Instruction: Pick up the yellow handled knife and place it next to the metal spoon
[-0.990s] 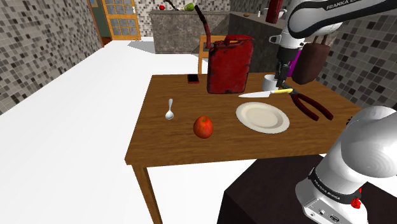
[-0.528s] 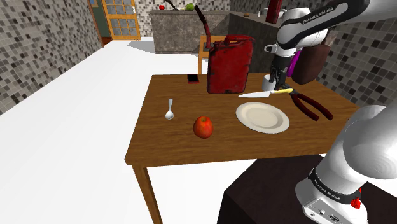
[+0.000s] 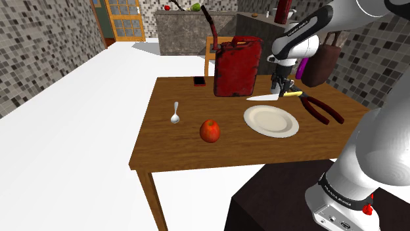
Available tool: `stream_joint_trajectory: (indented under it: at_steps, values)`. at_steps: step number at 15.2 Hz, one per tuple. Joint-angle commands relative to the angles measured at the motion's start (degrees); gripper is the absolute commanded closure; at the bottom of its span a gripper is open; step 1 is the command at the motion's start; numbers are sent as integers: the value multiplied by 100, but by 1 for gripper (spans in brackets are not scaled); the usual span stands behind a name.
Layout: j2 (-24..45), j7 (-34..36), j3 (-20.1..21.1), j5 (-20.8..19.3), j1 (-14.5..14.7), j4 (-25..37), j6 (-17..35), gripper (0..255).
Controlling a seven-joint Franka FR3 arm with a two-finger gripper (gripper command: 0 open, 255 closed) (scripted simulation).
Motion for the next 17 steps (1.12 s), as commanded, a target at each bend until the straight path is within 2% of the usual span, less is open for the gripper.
stream_joint_trajectory:
  at_steps: [1,5,12,13,17]
  values:
    - [147,-103,1,131,2,-63,177,0]
    - [391,-272,14,364,-22,-158,448,0]
    - [389,-270,16,363,-24,-158,447,0]
    - [389,-270,16,363,-24,-158,447,255]
    - [389,-270,16,363,-24,-158,447,255]
